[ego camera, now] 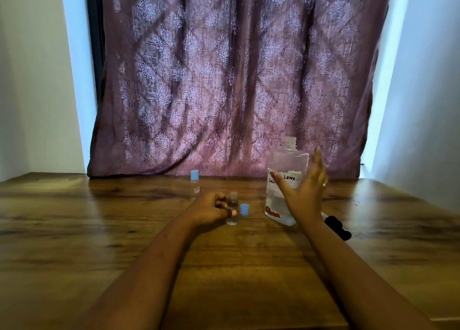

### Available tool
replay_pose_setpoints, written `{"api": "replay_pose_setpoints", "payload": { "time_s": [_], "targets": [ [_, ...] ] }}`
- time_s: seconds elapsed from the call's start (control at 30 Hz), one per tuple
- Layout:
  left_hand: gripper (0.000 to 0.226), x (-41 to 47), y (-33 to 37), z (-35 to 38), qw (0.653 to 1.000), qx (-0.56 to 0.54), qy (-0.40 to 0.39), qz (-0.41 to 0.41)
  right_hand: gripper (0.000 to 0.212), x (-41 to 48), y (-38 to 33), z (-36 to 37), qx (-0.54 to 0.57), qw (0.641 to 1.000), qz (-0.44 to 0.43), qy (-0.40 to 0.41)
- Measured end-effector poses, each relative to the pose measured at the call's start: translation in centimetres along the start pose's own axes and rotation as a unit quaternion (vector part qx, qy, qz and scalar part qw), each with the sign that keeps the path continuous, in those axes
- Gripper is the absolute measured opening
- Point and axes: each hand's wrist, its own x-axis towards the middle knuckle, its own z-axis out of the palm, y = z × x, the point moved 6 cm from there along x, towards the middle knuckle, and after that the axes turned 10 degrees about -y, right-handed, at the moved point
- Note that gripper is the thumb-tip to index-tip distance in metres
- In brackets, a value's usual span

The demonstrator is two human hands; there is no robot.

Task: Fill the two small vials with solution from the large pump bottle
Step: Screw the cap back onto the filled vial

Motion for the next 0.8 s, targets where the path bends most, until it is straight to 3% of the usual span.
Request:
{"api": "replay_pose_setpoints", "payload": {
  "time_s": [0.07,0.1,0.17,0.23,0.27,0.47,0.63,0.8],
  "targets": [
    [0.024,0.0,0.0,0.0,1.0,0.017,0.006,-0.005,0.066,-0.7,-3.3,-0.1,-0.04,0.988,-0.144,0.043],
    [0.023,0.0,0.1,-0.1,1.0,0.021,0.011,-0.007,0.046,-1.0,-4.8,0.8,-0.066,0.977,-0.201,0.012],
    [0.02,-0.2,0.4,0.1,1.0,0.024,0.014,-0.001,0.02,-1.9,-6.4,4.1,-0.158,0.946,-0.242,-0.145],
    [0.015,-0.3,0.8,0.2,0.999,0.044,0.016,0.01,0.017,-3.1,-5.6,7.5,-0.274,0.897,-0.204,-0.281],
    [0.013,-0.4,0.9,0.3,0.999,0.045,0.018,0.011,0.017,-3.4,-5.1,8.4,-0.305,0.882,-0.184,-0.308],
    [0.014,-0.2,0.4,-0.3,0.999,0.041,0.012,-0.001,0.023,-2.5,-3.1,9.1,-0.265,0.897,-0.106,-0.339],
    [0.015,0.0,0.5,-0.3,0.998,0.053,0.009,0.013,0.028,-2.2,-1.9,11.3,-0.307,0.837,-0.057,-0.45],
    [0.015,0.0,0.6,-0.5,0.996,0.081,0.016,0.018,0.018,-1.6,-0.4,11.9,-0.22,0.869,-0.019,-0.443]
  ]
}}
